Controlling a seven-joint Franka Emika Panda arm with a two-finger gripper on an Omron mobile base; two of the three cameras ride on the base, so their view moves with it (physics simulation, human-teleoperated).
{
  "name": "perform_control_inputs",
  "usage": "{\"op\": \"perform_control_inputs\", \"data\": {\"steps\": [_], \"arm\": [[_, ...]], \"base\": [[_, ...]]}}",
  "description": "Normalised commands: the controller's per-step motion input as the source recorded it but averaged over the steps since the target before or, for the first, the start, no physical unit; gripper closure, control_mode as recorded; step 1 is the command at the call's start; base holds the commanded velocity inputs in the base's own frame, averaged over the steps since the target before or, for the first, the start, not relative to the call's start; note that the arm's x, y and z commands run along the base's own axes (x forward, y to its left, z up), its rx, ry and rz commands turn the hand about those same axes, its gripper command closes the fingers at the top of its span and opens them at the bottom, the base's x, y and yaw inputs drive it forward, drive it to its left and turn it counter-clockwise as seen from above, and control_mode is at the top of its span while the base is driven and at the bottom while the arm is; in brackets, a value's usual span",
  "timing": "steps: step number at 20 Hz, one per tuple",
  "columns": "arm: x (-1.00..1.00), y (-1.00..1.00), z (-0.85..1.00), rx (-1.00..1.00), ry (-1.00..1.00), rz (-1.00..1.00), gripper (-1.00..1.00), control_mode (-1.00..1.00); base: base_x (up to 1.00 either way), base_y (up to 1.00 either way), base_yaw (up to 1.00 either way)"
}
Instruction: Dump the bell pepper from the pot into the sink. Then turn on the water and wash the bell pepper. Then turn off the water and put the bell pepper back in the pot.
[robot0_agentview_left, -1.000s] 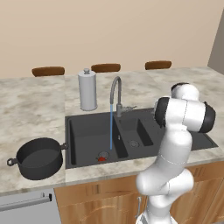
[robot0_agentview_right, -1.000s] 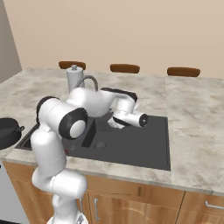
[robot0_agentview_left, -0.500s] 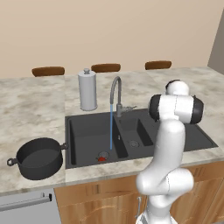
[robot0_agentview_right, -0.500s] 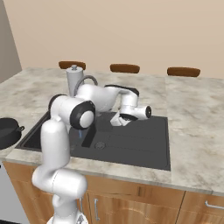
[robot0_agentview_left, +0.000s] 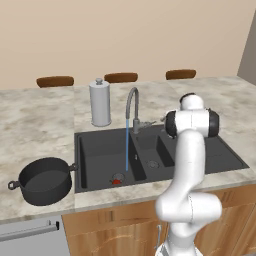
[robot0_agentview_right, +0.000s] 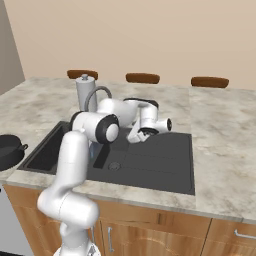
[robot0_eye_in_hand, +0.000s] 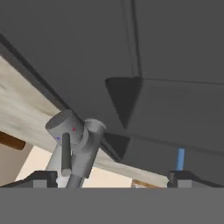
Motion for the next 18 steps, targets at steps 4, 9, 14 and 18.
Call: {"op": "perform_control_inputs", "data": {"steps": [4, 9, 14, 18], "arm": [[0.53, 0.2, -0.08, 0.0, 0.0, 0.04, -1.0, -1.0], [0.41, 0.16, -0.25, 0.0, 0.0, 0.0, -1.0, -1.0], [0.26, 0.37, -0.17, 0.0, 0.0, 0.0, -1.0, -1.0], [0.12, 0.63, 0.0, 0.0, 0.0, 0.0, -1.0, -1.0]], "base": [[0.0, 0.0, 0.0], [0.0, 0.0, 0.0], [0.0, 0.0, 0.0], [0.0, 0.0, 0.0]]}}
